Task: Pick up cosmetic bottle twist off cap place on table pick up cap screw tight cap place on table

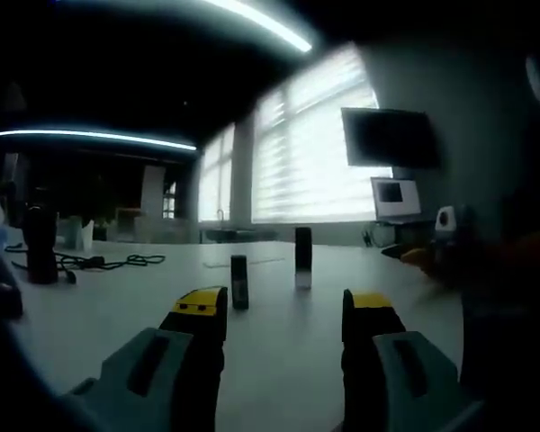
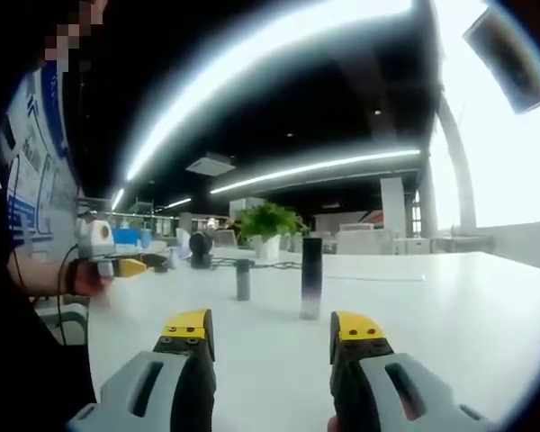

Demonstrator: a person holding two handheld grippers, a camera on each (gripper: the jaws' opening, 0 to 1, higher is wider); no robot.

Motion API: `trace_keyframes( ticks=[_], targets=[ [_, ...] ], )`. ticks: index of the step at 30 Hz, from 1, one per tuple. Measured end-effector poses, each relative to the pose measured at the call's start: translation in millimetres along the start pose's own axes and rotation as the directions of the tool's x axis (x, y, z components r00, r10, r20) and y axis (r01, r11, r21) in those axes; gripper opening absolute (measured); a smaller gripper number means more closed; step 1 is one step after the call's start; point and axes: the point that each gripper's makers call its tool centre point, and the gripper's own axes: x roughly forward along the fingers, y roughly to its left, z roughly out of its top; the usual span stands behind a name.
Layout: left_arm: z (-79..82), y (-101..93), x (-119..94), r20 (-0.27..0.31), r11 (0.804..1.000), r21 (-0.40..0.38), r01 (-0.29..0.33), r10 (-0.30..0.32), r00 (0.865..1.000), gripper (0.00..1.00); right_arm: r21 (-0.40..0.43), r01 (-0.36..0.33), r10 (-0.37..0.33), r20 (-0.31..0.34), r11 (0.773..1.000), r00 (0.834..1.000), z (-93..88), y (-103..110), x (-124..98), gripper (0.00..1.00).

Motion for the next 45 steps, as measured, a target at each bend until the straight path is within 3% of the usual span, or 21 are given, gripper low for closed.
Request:
trace_keyframes(
  ticks=[32, 45],
  targets=[
    [-3.0, 4.5, 1, -0.015, 1.0, 0.003, -0.021, 0.021, 1.0, 0.41, -0.005, -0.014, 0.014, 0.01, 1.0, 1.0, 1.3, 2, 0, 0.44],
    [-6.1, 10.3, 4, -0.036, 0.998, -0.041, -0.05, 0.049, 0.998, 0.41, 0.017, -0.031, 0.031, 0.015, 0.999, 0.999, 2.0, 3, 0, 0.44]
  ],
)
